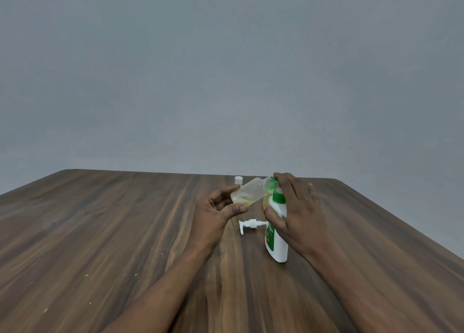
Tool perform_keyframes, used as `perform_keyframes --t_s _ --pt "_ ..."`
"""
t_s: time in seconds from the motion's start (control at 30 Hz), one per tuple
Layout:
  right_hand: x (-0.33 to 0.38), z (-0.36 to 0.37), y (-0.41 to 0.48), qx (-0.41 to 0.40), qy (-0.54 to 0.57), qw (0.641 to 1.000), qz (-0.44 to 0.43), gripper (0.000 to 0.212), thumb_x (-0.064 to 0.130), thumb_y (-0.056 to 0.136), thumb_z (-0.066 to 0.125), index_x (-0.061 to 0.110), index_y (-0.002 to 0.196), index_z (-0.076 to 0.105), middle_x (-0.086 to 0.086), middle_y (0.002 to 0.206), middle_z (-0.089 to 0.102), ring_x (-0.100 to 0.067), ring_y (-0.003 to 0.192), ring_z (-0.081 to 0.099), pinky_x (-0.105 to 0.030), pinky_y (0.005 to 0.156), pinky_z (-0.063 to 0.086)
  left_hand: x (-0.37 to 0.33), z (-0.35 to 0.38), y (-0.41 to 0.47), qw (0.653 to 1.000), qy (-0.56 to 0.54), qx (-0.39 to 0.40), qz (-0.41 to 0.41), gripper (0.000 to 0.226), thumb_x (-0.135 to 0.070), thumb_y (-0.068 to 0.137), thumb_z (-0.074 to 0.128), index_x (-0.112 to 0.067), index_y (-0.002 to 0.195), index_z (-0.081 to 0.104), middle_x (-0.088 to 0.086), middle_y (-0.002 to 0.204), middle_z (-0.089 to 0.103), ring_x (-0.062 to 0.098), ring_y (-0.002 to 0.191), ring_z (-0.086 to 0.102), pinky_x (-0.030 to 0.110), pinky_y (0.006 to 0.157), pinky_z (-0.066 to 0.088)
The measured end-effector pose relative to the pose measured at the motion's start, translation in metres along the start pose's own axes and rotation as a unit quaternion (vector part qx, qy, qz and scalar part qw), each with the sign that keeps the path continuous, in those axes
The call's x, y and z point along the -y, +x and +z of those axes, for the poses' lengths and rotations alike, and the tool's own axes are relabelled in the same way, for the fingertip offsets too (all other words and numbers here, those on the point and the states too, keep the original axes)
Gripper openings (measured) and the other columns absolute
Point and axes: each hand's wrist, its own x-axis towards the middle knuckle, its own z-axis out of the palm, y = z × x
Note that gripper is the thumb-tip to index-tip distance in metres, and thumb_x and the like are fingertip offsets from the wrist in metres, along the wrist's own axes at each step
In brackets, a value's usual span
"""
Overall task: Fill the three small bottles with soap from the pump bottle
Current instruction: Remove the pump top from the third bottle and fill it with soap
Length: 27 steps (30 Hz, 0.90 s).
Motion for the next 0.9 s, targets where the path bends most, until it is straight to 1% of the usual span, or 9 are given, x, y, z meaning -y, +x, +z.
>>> perform_keyframes --t_s 0.07,0.17,0.27,0.4,0.5,0.67,0.8,0.9 --pt "0.0004 0.0003 -0.0008 -0.001 0.002 1.000 0.000 0.060 0.051 0.089 0.046 0.018 0.138 0.050 0.003 0.137 0.055 -0.020 0.132 0.049 -0.055 0.111 0.035 0.0010 -0.0009 -0.0009 1.000 0.002 -0.002 -0.002 0.046 0.010 0.073 0.080 -0.007 0.115 0.070 0.004 0.104 0.078 0.015 0.100 0.074 0.023 0.080 0.059" --pt "-0.0023 0.0018 -0.0009 0.010 -0.016 1.000 -0.001 0.055 0.050 0.091 0.043 0.018 0.135 0.054 0.001 0.135 0.057 -0.020 0.134 0.047 -0.056 0.112 0.034 0.0046 -0.0032 -0.0018 1.000 0.010 -0.004 -0.004 0.047 0.010 0.072 0.080 -0.008 0.114 0.071 0.005 0.111 0.077 0.018 0.103 0.073 0.025 0.081 0.060" --pt "-0.0027 0.0024 -0.0005 0.014 -0.025 1.000 0.002 0.055 0.051 0.092 0.041 0.018 0.135 0.054 0.001 0.134 0.058 -0.020 0.134 0.048 -0.056 0.112 0.034 0.0063 -0.0029 -0.0030 1.000 0.009 -0.005 -0.006 0.047 0.010 0.071 0.080 -0.010 0.113 0.071 0.006 0.114 0.075 0.018 0.103 0.073 0.025 0.080 0.060" --pt "-0.0009 0.0028 -0.0014 0.006 -0.018 1.000 0.007 0.064 0.053 0.089 0.044 0.016 0.141 0.049 0.002 0.140 0.053 -0.019 0.135 0.045 -0.054 0.113 0.033 0.0027 -0.0010 -0.0014 1.000 0.012 0.001 -0.003 0.047 0.008 0.073 0.080 -0.010 0.114 0.071 0.002 0.105 0.078 0.015 0.101 0.074 0.023 0.079 0.059" --pt "-0.0015 0.0033 -0.0004 0.007 -0.014 1.000 0.007 0.068 0.056 0.087 0.047 0.018 0.143 0.045 0.004 0.141 0.050 -0.018 0.137 0.043 -0.053 0.113 0.032 0.0005 0.0004 0.0002 1.000 0.008 -0.001 0.002 0.047 0.009 0.073 0.080 -0.007 0.117 0.070 0.002 0.103 0.079 0.016 0.100 0.074 0.023 0.080 0.059" --pt "0.0008 0.0012 0.0004 -0.002 0.002 1.000 0.011 0.060 0.051 0.089 0.045 0.017 0.138 0.051 0.002 0.137 0.055 -0.021 0.135 0.046 -0.056 0.111 0.034 0.0022 0.0003 -0.0012 1.000 0.012 -0.005 0.001 0.047 0.009 0.073 0.080 -0.008 0.115 0.071 0.001 0.103 0.079 0.015 0.100 0.074 0.022 0.079 0.059" --pt "-0.0012 0.0038 -0.0018 0.002 -0.020 1.000 0.006 0.054 0.049 0.091 0.044 0.018 0.134 0.054 0.000 0.134 0.057 -0.020 0.134 0.046 -0.057 0.111 0.035 0.0057 -0.0016 -0.0030 1.000 0.012 -0.008 -0.007 0.047 0.010 0.071 0.080 -0.008 0.114 0.071 0.005 0.112 0.076 0.016 0.101 0.073 0.021 0.077 0.058" --pt "0.0009 0.0030 -0.0014 -0.013 -0.009 1.000 0.005 0.055 0.050 0.091 0.044 0.017 0.134 0.054 0.002 0.133 0.057 -0.020 0.133 0.048 -0.057 0.110 0.035 0.0042 -0.0003 -0.0031 1.000 0.015 -0.007 -0.008 0.047 0.010 0.072 0.080 -0.007 0.115 0.070 0.003 0.106 0.078 0.017 0.101 0.074 0.021 0.077 0.058"
